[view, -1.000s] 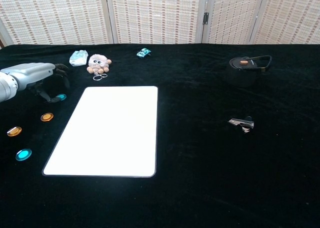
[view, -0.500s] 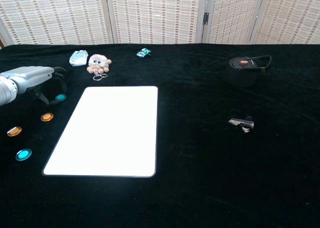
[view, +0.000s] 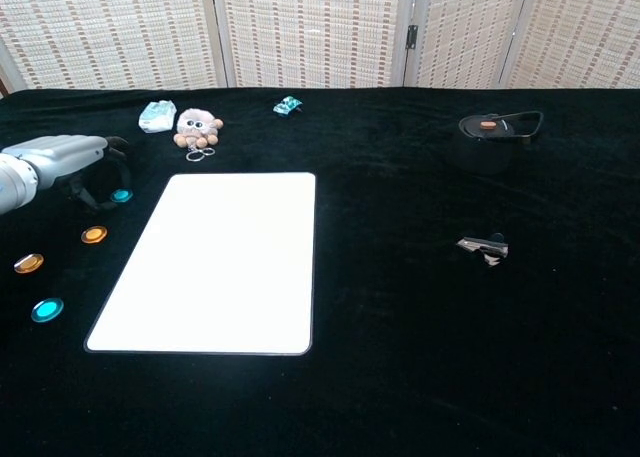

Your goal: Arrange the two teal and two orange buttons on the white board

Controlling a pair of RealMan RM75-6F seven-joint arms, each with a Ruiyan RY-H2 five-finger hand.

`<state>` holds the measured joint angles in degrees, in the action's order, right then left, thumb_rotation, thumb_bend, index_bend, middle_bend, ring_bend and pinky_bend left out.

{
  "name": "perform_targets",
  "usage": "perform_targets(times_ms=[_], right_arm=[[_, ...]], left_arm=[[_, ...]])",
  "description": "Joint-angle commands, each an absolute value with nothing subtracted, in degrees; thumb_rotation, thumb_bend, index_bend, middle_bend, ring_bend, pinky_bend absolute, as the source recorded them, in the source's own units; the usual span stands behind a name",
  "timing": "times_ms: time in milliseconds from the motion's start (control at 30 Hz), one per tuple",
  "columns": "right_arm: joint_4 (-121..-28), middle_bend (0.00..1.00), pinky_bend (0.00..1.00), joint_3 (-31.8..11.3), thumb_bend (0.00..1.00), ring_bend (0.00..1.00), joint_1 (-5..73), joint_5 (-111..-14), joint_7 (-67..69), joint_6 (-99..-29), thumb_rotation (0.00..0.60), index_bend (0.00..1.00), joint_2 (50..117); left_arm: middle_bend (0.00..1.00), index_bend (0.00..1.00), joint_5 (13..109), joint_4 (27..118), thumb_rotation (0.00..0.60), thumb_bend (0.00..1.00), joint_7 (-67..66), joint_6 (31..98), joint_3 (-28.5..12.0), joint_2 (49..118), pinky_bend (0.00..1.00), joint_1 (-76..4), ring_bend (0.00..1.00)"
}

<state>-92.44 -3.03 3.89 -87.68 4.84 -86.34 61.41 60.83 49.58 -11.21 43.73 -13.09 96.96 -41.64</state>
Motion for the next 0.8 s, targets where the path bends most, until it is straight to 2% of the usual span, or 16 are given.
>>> perform_targets(times_ms=[33,267,467,800], right_arm=[[-92.42,0.00,0.00,-3.02,0.59,0.06,3.79,-87.64,4.89,-86.39,0.546,0.00,61.41],[-92.39,0.00,0.00,-3.08,0.59,0.05,3.67,-87.49,4.97,-86.37,0.546,0.00,61.43],[-92.62,0.00,0.00,-3.18,0.59,0.05,3.63,-87.45,4.87,-86.39,0.546,0.00,61.33],[-92.64,0.00,0.00,-3.31,0.59,0.05,3.60,-87.61,5.18,-86.50,0.545,0.00,61.37]], left_arm=[[0.06,0.42,60.59,49.04,0.600,0.42,-11.17,43.44,-13.17,97.24,0.00,-41.85,0.00],[0.06,0.44,59.94,47.54,0.600,0.43,-10.53,42.70,-13.33,98.01,0.00,-41.98,0.00],[0.07,0.49,60.74,46.84,0.600,0.43,-8.89,42.91,-13.25,98.56,0.00,-41.97,0.00],[0.09,0.52,63.88,50.64,0.600,0.43,-7.07,46.26,-13.04,96.34,0.00,-41.59,0.00]])
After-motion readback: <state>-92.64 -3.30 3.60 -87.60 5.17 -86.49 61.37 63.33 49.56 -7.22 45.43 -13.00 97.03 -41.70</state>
